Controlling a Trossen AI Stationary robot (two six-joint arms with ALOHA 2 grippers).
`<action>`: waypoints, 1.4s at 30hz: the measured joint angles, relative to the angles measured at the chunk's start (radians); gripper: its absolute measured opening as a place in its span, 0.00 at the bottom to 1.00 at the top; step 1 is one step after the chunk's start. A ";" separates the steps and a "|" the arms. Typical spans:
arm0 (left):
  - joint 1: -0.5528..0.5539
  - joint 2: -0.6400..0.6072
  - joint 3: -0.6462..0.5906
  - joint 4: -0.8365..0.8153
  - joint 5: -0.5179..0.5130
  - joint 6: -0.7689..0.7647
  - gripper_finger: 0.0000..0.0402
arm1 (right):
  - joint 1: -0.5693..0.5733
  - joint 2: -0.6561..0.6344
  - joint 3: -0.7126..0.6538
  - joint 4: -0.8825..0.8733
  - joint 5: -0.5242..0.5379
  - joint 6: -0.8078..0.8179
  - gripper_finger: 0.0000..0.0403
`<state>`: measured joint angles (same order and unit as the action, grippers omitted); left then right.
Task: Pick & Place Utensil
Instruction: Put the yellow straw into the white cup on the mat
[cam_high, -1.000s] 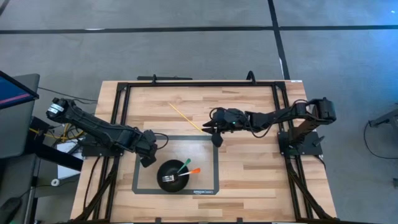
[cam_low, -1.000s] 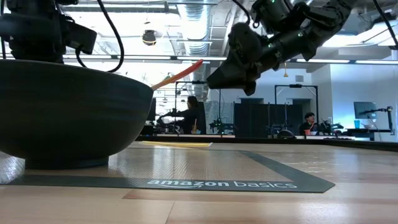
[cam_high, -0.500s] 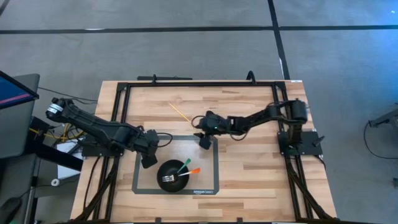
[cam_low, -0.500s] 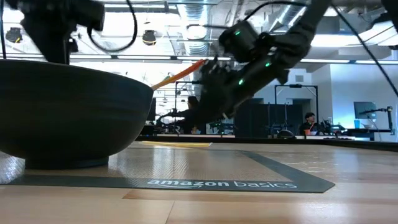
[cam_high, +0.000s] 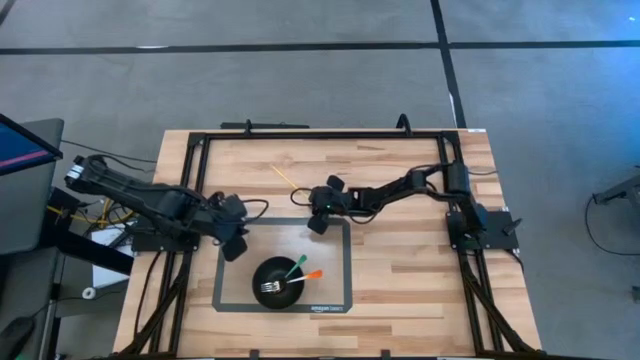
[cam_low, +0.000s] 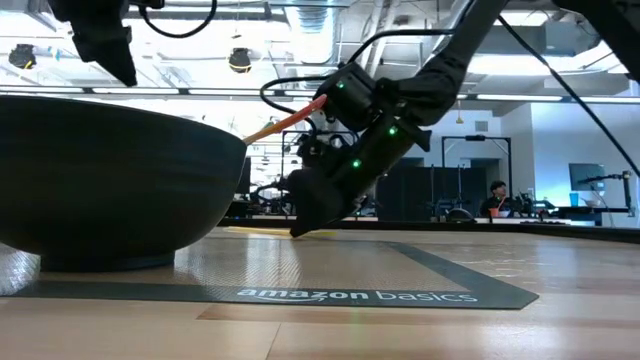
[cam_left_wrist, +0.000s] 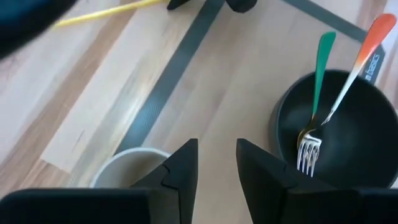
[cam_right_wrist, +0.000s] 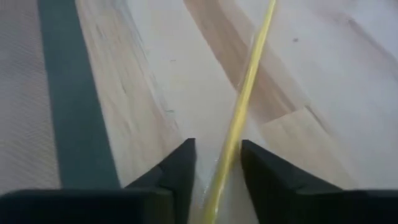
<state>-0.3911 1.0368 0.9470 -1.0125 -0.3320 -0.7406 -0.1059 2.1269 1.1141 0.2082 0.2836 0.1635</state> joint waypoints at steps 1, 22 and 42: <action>0.000 -0.006 0.000 0.000 -0.004 0.000 0.27 | -0.003 0.008 0.001 -0.003 -0.019 0.007 0.28; 0.001 0.015 -0.054 0.247 -0.042 0.255 0.27 | 0.125 -0.386 -0.011 -0.248 0.013 -0.014 0.02; 0.125 0.324 -0.060 0.748 -0.227 0.925 0.36 | 0.256 -0.468 -0.009 -0.242 0.005 -0.013 0.01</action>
<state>-0.2661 1.3610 0.8867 -0.2649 -0.5591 0.1844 0.1505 1.6592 1.1049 -0.0337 0.2885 0.1505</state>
